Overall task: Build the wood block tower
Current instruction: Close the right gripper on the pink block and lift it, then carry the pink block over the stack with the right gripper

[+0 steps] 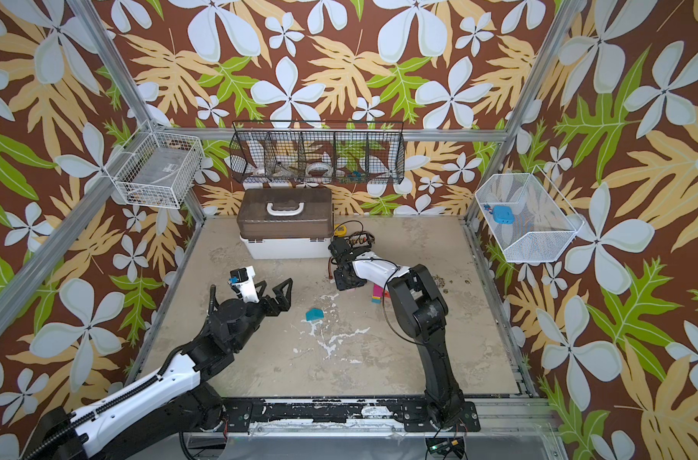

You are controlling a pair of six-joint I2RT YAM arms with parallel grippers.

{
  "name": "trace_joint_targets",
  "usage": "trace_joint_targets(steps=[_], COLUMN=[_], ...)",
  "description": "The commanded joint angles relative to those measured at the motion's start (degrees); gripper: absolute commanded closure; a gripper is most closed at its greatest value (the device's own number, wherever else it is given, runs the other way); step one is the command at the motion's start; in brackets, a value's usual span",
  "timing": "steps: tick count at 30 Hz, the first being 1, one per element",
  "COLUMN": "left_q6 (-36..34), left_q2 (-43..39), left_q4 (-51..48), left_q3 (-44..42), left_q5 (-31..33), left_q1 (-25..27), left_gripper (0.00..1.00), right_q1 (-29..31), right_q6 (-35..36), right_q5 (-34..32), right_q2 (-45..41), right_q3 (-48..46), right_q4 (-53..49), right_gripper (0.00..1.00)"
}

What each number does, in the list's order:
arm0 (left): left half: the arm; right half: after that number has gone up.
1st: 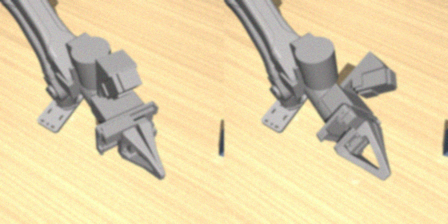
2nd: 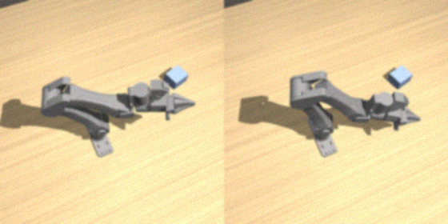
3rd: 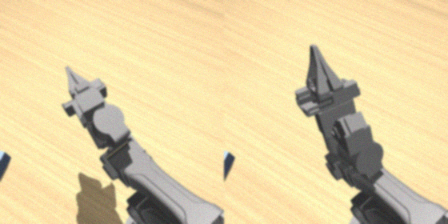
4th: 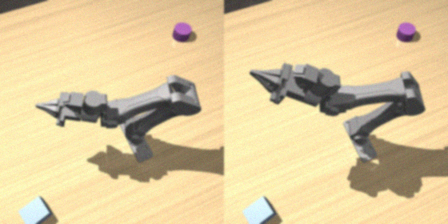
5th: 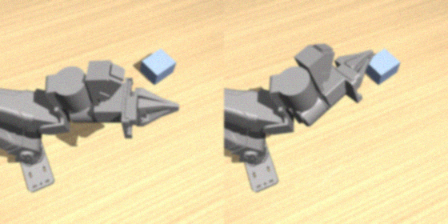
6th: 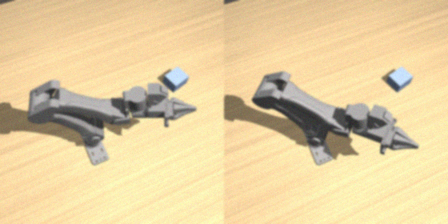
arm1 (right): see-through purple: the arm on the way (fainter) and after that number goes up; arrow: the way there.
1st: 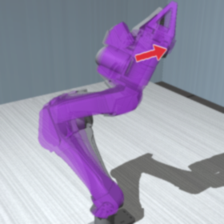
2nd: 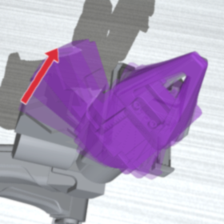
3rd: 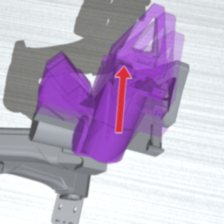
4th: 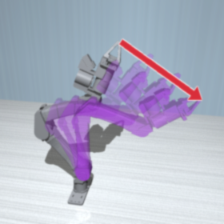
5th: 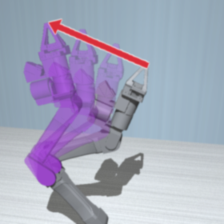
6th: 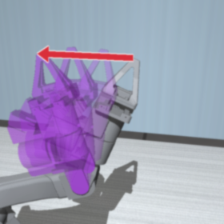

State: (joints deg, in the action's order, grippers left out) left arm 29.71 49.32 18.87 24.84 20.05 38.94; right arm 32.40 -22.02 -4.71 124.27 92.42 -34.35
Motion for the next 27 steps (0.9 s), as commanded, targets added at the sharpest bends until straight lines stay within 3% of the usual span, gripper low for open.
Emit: trace_joint_targets(steps=[1, 11, 14, 23, 27], left_q6=[0.08, 0.01, -0.14, -1.57, -1.77], left_q2=[0.24, -0.1, -0.12, -0.97, -1.51], left_q4=[0.38, 0.28, 0.03, -0.44, 0.75], left_q3=[0.74, 0.82, 0.87, 0.48, -0.38], left_q5=[0.34, 0.54, 0.48, 3.19, 3.5], left_q1=[0.04, 0.0, -0.01, 0.0, 0.0], left_gripper=[0.0, 0.0, 0.0, 0.0, 0.0], right_q1=[-0.15, 0.03, 0.15, 0.89, 1.12], right_q6=[0.73, 2.61, 3.92, 7.86, 11.51], right_q5=[-0.19, 2.43, 3.81, 6.53, 6.18], right_q2=[0.8, -1.75, -4.47, -19.47, -26.07], right_q3=[0.65, -0.66, -1.45, -3.93, -3.56], right_q4=[-1.48, -0.47, 0.09, 1.63, 2.27], right_gripper=[0.58, 0.81, 0.83, 0.88, 1.0])
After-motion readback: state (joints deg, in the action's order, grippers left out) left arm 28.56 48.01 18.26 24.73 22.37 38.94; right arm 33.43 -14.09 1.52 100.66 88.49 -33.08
